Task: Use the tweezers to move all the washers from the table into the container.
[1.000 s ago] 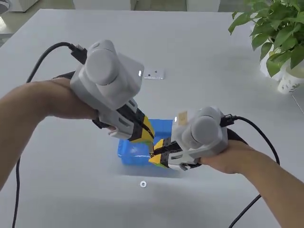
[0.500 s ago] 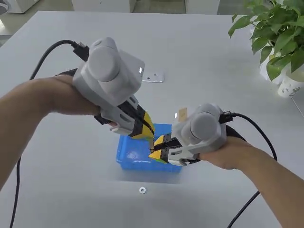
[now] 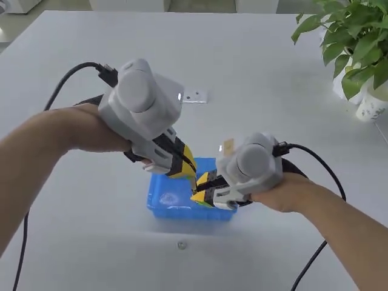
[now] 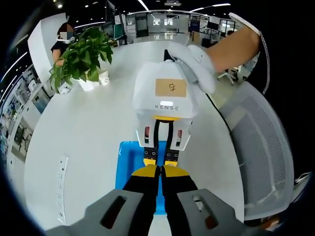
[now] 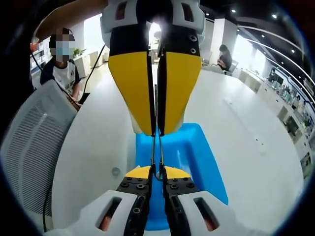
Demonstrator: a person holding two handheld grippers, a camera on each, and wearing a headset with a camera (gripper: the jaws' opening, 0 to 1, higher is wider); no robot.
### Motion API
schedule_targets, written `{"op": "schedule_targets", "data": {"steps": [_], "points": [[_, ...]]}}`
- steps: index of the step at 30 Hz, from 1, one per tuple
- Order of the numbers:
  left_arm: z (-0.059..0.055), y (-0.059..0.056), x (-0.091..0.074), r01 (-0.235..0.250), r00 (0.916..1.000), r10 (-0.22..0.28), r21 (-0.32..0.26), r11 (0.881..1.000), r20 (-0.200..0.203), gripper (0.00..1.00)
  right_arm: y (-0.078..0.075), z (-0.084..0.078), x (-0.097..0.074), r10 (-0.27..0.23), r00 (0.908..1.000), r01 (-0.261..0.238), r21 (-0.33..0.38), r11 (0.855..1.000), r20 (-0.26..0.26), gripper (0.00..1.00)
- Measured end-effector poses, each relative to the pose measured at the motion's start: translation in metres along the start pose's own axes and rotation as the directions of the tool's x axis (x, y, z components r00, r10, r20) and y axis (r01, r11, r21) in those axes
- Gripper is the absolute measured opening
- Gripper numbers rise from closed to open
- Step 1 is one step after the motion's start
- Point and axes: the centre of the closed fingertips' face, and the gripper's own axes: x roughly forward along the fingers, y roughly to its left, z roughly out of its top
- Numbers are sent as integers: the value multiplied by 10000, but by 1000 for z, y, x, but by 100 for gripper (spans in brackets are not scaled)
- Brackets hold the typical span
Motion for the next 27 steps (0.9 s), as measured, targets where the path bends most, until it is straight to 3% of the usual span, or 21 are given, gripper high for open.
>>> {"op": "schedule_targets", "data": {"steps": [27], "points": [[-21,14,20,234,9996,-239,-368,9990,-115,6,-7,-19,21,504,9979,-487,414,9980,-411,10]]}}
